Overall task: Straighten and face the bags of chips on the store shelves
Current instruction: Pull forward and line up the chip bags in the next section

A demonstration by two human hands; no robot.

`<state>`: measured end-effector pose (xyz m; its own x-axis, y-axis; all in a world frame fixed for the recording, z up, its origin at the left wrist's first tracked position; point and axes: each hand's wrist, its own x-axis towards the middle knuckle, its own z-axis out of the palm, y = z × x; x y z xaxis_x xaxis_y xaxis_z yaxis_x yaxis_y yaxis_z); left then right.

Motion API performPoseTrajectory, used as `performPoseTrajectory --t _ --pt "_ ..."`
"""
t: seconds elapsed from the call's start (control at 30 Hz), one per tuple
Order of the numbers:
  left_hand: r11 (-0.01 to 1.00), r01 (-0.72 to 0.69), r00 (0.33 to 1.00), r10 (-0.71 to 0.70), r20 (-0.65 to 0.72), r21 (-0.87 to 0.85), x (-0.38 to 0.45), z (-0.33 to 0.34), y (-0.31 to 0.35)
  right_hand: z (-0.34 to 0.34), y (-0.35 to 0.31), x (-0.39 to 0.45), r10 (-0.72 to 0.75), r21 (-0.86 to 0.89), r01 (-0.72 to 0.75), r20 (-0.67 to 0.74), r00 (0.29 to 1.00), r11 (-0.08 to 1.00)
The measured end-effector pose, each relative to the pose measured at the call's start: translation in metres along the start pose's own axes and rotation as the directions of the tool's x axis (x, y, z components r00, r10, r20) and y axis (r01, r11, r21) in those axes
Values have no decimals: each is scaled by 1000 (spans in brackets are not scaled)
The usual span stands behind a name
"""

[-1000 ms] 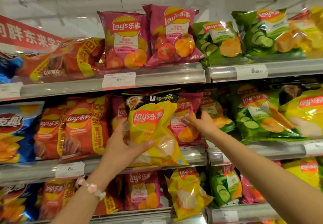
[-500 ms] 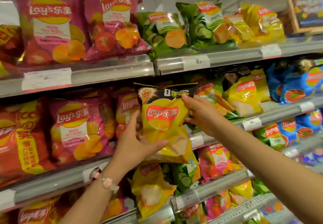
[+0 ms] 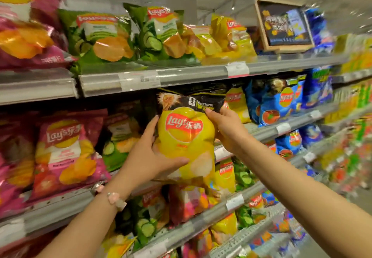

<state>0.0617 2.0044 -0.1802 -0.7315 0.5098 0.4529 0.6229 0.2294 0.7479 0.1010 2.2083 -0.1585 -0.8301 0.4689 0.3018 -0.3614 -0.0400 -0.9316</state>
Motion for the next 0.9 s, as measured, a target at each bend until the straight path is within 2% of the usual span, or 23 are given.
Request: performPoseTrajectory --t 0.27,0.33,0.43,0.5,0.6,0.77,0.9 --pt "999 49 996 -47 -75 21 67 99 27 -94 2 68 82 -28 -83 -10 997 996" --pt "997 63 991 -58 -124 33 81 120 31 -116 3 82 99 -48 -97 40 994 994" --pt "993 89 976 -72 -205 74 96 147 37 -146 6 92 115 -185 -84 162 980 979" --pt "986 95 966 -58 -253 135 104 164 43 -161 9 97 120 -276 -50 241 963 960" --pt "964 84 949 0 -316 252 117 189 50 -174 12 106 125 -311 -20 322 938 950" --pt "941 97 936 25 -352 324 138 219 49 -189 16 125 56 -278 19 262 963 960" --pt "935 87 969 1 -249 345 143 228 44 -209 18 140 47 -324 20 197 979 946"
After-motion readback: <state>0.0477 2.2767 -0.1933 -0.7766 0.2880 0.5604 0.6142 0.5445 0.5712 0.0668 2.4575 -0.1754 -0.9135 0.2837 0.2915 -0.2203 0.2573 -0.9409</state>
